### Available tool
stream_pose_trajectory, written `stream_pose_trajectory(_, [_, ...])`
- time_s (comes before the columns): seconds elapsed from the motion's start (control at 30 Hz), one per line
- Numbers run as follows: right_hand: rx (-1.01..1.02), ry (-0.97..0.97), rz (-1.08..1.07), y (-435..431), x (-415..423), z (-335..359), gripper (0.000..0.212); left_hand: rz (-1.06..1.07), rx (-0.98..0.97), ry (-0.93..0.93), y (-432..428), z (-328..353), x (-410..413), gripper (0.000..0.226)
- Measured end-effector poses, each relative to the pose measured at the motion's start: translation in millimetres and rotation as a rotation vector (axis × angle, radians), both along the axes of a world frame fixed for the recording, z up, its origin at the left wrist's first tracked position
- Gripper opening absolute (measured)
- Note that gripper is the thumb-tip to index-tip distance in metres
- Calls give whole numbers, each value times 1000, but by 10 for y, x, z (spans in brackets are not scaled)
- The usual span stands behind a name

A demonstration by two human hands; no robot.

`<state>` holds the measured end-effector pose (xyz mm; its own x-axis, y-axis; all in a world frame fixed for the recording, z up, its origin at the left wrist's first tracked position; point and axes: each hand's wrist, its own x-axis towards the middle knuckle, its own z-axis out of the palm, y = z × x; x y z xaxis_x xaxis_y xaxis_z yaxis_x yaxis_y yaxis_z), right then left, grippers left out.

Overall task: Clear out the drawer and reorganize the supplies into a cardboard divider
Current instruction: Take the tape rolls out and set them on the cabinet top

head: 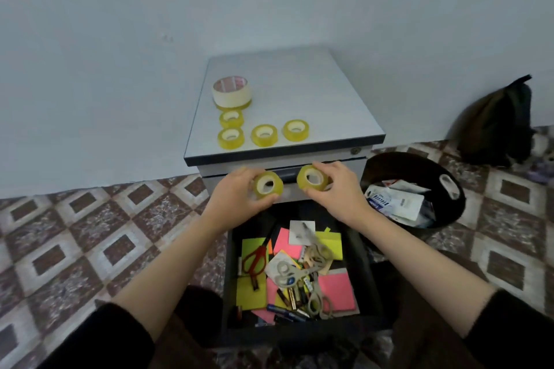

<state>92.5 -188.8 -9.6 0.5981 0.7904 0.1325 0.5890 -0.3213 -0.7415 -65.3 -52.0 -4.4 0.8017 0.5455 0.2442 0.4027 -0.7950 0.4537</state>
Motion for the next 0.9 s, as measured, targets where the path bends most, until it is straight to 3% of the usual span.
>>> stream_pose_trajectory(0.27, [157,14,-154,273,461,466,57,-2,54,-114,277,463,262,67])
stream_pose_trajectory(0.53, [120,60,-211,727,981,492,63,24,75,-143,637,577,577,55])
stream_pose_trajectory(0.9, [51,3,-167,1130,1230,323,67,-14,63,-127,957,518,969,58])
